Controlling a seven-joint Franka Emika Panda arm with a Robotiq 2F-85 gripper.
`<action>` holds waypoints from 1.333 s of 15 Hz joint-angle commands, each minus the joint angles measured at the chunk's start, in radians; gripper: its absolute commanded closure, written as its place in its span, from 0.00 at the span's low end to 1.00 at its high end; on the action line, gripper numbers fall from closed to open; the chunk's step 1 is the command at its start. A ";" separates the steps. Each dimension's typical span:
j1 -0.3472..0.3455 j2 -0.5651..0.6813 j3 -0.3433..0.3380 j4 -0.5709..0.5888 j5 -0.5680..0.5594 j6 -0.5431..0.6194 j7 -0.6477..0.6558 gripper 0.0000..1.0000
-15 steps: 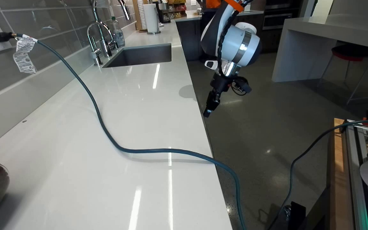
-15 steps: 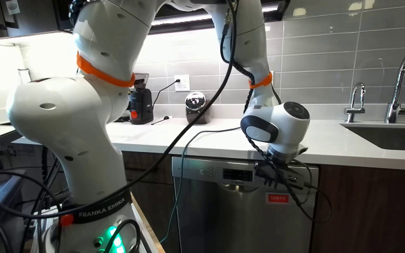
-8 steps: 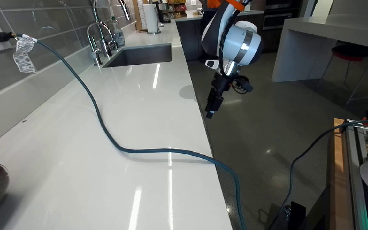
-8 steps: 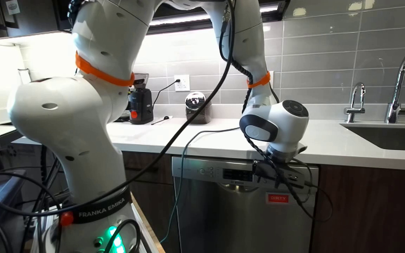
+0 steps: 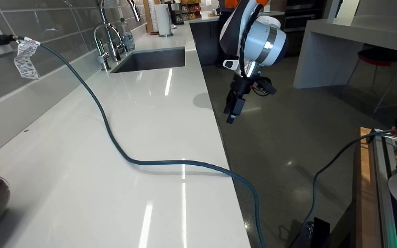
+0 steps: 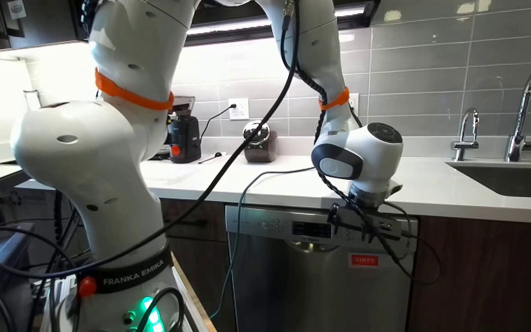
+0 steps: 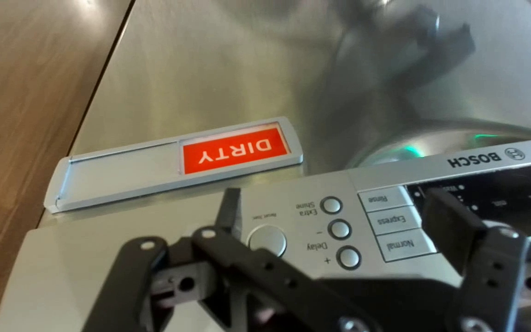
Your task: Press a button on the stove
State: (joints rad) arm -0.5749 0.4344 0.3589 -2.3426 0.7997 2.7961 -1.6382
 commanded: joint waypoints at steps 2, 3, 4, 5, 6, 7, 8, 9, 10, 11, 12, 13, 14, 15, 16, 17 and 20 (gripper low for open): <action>0.032 -0.060 -0.022 -0.052 -0.030 0.024 0.045 0.00; 0.036 -0.070 -0.023 -0.059 -0.032 0.027 0.050 0.00; 0.039 -0.080 -0.026 -0.064 -0.035 0.027 0.054 0.00; 0.042 -0.090 -0.028 -0.070 -0.038 0.026 0.061 0.00; 0.047 -0.102 -0.031 -0.076 -0.043 0.027 0.072 0.00; 0.052 -0.112 -0.035 -0.083 -0.051 0.028 0.081 0.00; 0.059 -0.126 -0.042 -0.093 -0.063 0.031 0.099 0.00; 0.067 -0.139 -0.049 -0.101 -0.077 0.029 0.116 0.00; 0.075 -0.151 -0.056 -0.108 -0.091 0.032 0.133 0.00; 0.084 -0.166 -0.064 -0.116 -0.111 0.027 0.155 0.00; 0.093 -0.181 -0.073 -0.125 -0.135 0.023 0.180 0.00; 0.108 -0.199 -0.089 -0.135 -0.173 0.015 0.213 0.00; 0.121 -0.214 -0.102 -0.143 -0.209 0.012 0.245 0.00; 0.134 -0.231 -0.117 -0.152 -0.250 0.002 0.285 0.00; 0.150 -0.246 -0.133 -0.162 -0.295 0.003 0.326 0.00; 0.163 -0.261 -0.148 -0.169 -0.339 -0.001 0.367 0.00; 0.279 -0.307 -0.269 -0.177 -0.457 -0.035 0.476 0.00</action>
State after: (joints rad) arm -0.3882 0.1952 0.1832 -2.4821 0.4590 2.7959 -1.2787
